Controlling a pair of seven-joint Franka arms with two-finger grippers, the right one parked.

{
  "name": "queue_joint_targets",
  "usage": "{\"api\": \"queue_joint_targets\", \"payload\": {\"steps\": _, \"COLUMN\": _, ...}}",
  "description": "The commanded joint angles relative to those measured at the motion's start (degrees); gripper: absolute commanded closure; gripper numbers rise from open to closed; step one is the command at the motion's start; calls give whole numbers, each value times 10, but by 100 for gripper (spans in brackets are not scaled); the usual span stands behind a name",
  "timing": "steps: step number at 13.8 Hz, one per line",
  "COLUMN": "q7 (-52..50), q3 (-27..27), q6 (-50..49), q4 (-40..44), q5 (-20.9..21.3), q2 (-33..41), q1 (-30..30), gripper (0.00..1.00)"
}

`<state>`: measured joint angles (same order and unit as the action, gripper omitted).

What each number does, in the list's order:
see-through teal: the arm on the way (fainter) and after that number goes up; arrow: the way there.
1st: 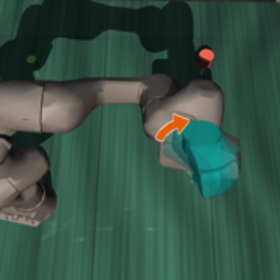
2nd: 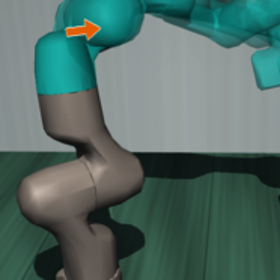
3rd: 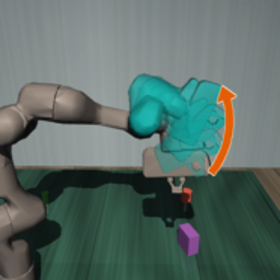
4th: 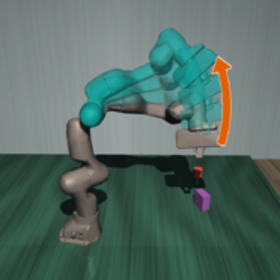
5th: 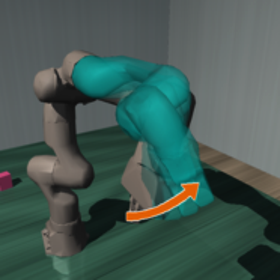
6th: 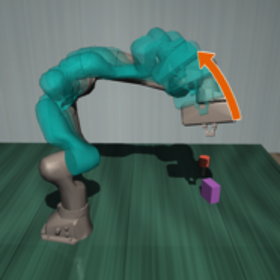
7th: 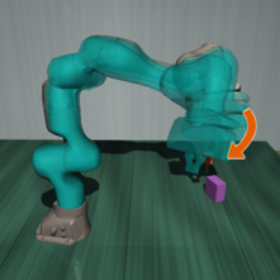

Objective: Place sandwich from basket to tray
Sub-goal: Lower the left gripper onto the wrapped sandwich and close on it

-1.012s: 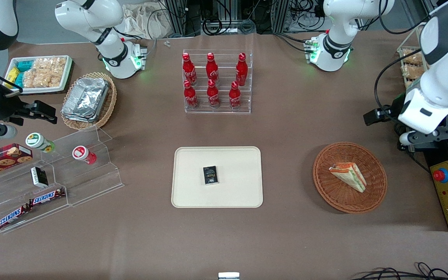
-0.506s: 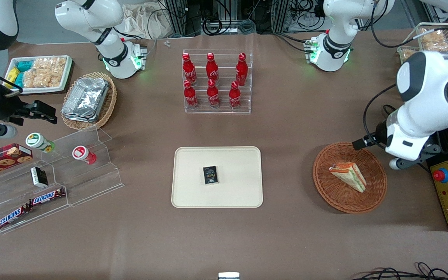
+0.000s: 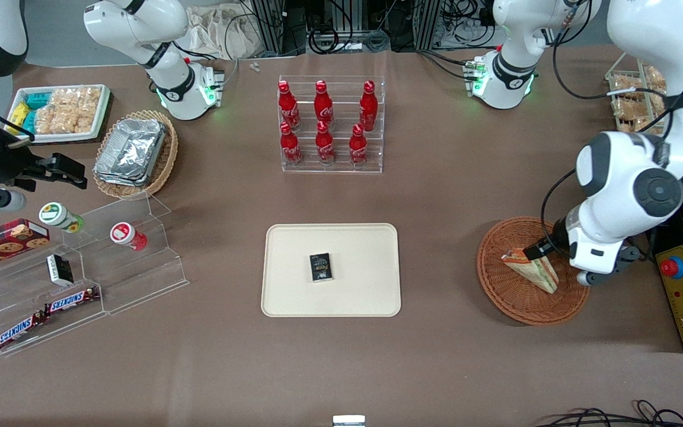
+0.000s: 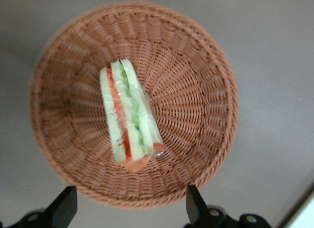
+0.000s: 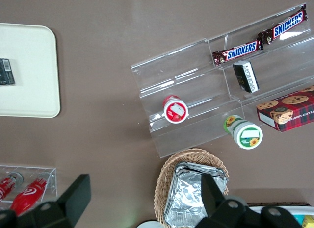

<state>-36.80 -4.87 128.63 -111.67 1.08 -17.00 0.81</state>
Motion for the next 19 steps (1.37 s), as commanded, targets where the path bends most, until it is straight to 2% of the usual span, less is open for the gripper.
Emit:
{"api": "queue_joint_targets", "payload": {"steps": 1, "q7": -49, "q3": -1, "q6": 72, "q4": -31, "q5": 6, "q2": -28, "q1": -6, "gripper": 0}}
{"api": "queue_joint_targets", "payload": {"steps": 9, "q7": -134, "q3": 19, "q6": 158, "q4": -25, "q5": 9, "q2": -85, "q1": -5, "gripper": 0}}
{"api": "queue_joint_targets", "payload": {"steps": 10, "q7": -136, "q3": 19, "q6": 158, "q4": -25, "q5": 9, "q2": -88, "q1": -5, "gripper": 4}}
{"api": "queue_joint_targets", "payload": {"steps": 11, "q7": -139, "q3": 19, "q6": 158, "q4": -25, "q5": 9, "q2": -91, "q1": -5, "gripper": 30}}
{"api": "queue_joint_targets", "payload": {"steps": 12, "q7": -146, "q3": 19, "q6": 158, "q4": -25, "q5": 10, "q2": -92, "q1": -5, "gripper": 62}}
{"api": "queue_joint_targets", "payload": {"steps": 13, "q7": -149, "q3": 19, "q6": 157, "q4": -26, "q5": 11, "q2": -91, "q1": -5, "gripper": 86}}
{"api": "queue_joint_targets", "payload": {"steps": 14, "q7": -147, "q3": 19, "q6": 152, "q4": -29, "q5": 12, "q2": -86, "q1": -5, "gripper": 100}}
{"api": "queue_joint_targets", "payload": {"steps": 16, "q7": -137, "q3": 19, "q6": 90, "q4": -18, "q5": 13, "q2": -51, "q1": -6, "gripper": 100}}
{"api": "queue_joint_targets", "payload": {"steps": 19, "q7": -101, "q3": 8, "q6": -69, "q4": 52, "q5": 8, "q2": -2, "q1": 7, "gripper": 100}}
